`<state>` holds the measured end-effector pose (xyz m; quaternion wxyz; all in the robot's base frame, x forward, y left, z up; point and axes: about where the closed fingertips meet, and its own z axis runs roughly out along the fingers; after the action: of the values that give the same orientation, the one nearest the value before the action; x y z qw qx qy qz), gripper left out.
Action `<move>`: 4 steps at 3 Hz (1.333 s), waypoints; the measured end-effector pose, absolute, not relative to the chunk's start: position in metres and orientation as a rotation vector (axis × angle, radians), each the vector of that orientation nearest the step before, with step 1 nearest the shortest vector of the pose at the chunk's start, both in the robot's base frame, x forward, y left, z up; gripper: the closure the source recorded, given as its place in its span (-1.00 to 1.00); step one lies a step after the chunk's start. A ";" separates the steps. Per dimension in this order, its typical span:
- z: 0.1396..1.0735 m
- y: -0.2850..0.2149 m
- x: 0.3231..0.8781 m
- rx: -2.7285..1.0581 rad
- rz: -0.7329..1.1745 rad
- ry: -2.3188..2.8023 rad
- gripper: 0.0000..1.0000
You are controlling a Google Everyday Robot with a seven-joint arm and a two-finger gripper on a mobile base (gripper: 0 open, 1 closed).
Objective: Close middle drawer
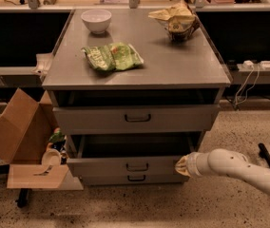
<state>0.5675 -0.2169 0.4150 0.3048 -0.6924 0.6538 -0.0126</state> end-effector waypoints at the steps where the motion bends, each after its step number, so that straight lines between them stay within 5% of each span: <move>1: 0.415 -0.217 0.569 -1.830 -0.036 1.728 0.97; 4: 0.415 -0.217 0.569 -1.830 -0.035 1.728 -0.40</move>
Offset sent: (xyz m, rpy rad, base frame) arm 0.0017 0.0000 0.0000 0.0029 -0.0050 -0.0004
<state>0.5689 -0.2168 0.4150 0.3074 -0.6918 0.6532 -0.0134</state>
